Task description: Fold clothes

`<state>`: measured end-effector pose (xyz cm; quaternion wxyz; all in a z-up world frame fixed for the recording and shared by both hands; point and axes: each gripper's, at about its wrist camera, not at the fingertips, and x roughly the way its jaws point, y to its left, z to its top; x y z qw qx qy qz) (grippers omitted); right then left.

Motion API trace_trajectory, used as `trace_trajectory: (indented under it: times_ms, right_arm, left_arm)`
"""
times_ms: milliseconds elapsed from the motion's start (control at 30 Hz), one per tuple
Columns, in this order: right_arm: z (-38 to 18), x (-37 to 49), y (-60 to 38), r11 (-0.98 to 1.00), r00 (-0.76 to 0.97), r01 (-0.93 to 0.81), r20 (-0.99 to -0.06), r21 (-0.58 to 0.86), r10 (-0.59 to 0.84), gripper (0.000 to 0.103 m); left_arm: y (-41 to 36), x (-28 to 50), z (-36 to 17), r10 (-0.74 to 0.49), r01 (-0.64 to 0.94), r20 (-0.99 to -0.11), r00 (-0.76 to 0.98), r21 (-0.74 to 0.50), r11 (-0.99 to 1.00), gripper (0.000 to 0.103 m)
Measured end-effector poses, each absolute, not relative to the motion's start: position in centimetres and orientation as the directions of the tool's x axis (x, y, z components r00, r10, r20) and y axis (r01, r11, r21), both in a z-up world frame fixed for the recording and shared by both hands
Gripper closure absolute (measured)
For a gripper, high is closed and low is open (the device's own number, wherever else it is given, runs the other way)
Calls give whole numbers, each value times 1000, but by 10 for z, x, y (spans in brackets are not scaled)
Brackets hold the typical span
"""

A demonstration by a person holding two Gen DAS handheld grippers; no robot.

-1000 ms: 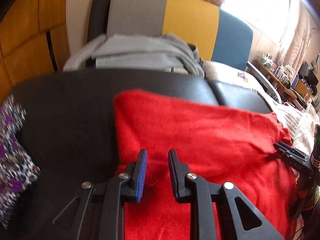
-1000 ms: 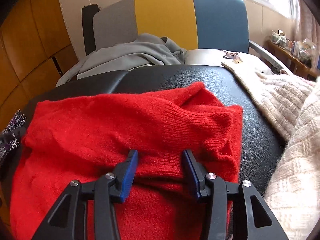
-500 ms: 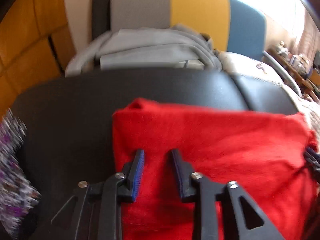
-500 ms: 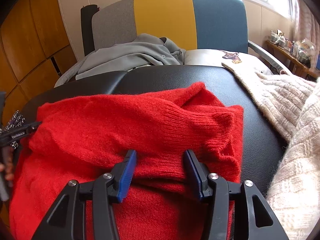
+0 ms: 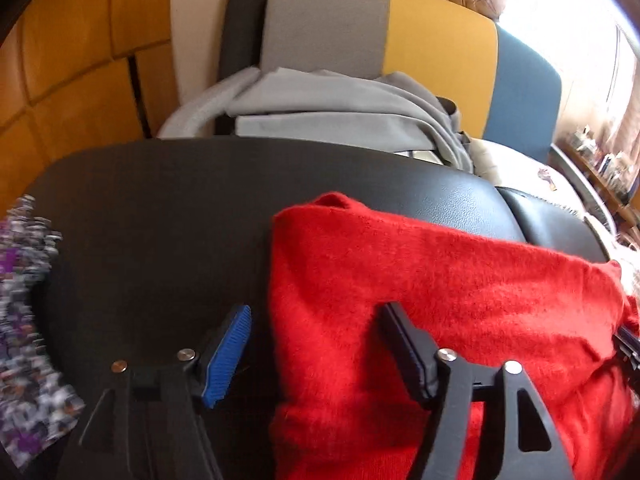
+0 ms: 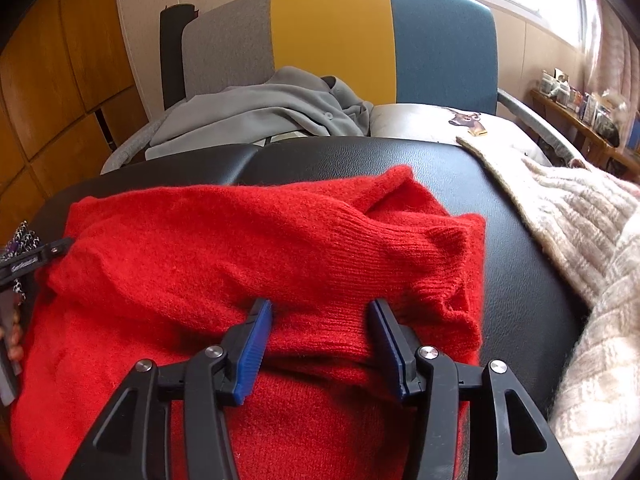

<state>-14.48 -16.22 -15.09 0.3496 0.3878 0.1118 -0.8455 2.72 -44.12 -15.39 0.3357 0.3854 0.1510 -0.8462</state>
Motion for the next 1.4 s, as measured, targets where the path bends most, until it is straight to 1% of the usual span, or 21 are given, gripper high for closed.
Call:
trace_trajectory:
  times_ms: [33,100,167,200,267,333,367,467,633,700,800,833,867,900,933,967,1167,1267,1300,1367,1400]
  right_arm:
    - [-151,-143,-162,-732,-459,676,-733,78,-502,51]
    - [-151,-144,-161,-731,-454,677,-732,87,-508,51]
    - [-145,-146,-153,-718,-408,682,-744,137,-529,50]
    - [-139,-145,-147,-718,-393,677,-744,164,-540,49]
    - [-123,-132,-124,-718,-413,662,-696,215,-588,42]
    - [-108,-112,-100,-700,-414,673,-663,239,-625,36]
    - [-104,-98,-89,-686,-405,687,-657,240,-636,35]
    - [-104,-63,-49,-662,-367,713,-681,231,-633,34]
    - [-135,-21,27,-700,-282,636,-747,324,-602,34]
    - [-152,-4,50,-715,-249,597,-762,365,-597,34]
    - [-168,10,65,-704,-212,558,-744,440,-633,39]
    - [-170,14,66,-698,-215,562,-738,443,-640,48]
    - [-172,16,64,-690,-202,567,-736,449,-646,62]
    - [-175,17,60,-681,-188,570,-734,460,-653,70]
    - [-176,18,56,-671,-174,574,-731,469,-660,84]
    - [-178,20,52,-665,-167,585,-733,464,-659,87]
    - [-185,24,51,-625,-105,592,-720,509,-686,86]
    - [-190,28,53,-605,-84,593,-707,531,-702,85]
    - [-191,28,53,-605,-86,589,-703,536,-706,85]
    - [-191,30,55,-595,-73,591,-698,545,-712,79]
    - [-190,30,55,-589,-64,597,-699,545,-712,78]
  left_arm:
    - [-434,34,-148,-456,683,-749,-481,5,-730,43]
    - [-420,51,-136,-436,677,-741,-510,-33,-735,43]
    - [-405,73,-128,-426,674,-740,-521,-51,-737,43]
    - [-398,87,-125,-398,664,-743,-539,-83,-743,43]
    - [-384,116,-129,-356,649,-759,-545,-112,-753,43]
    - [-370,146,-133,-316,634,-775,-548,-138,-761,43]
    - [-364,160,-136,-296,629,-784,-545,-149,-763,43]
    - [-346,198,-148,-245,619,-810,-533,-176,-765,43]
    - [-321,240,-167,-165,610,-826,-539,-248,-752,44]
    - [-311,250,-168,-159,603,-813,-559,-267,-752,44]
    - [-298,255,-168,-131,578,-807,-576,-290,-762,44]
    - [-294,255,-168,-118,568,-806,-580,-297,-767,44]
    - [-289,255,-168,-104,554,-804,-586,-303,-776,44]
    - [-284,255,-168,-96,540,-802,-590,-303,-785,44]
    - [-279,256,-169,-96,536,-801,-591,-302,-788,44]
    - [-275,258,-170,-98,534,-799,-593,-300,-790,44]
    - [-257,265,-176,-102,541,-797,-595,-304,-784,44]
    - [-249,261,-177,-130,542,-811,-570,-252,-802,44]
    - [-247,260,-177,-139,542,-816,-561,-236,-806,44]
    - [-247,258,-176,-137,545,-825,-548,-228,-807,44]
    - [-249,258,-176,-136,556,-828,-544,-235,-798,48]
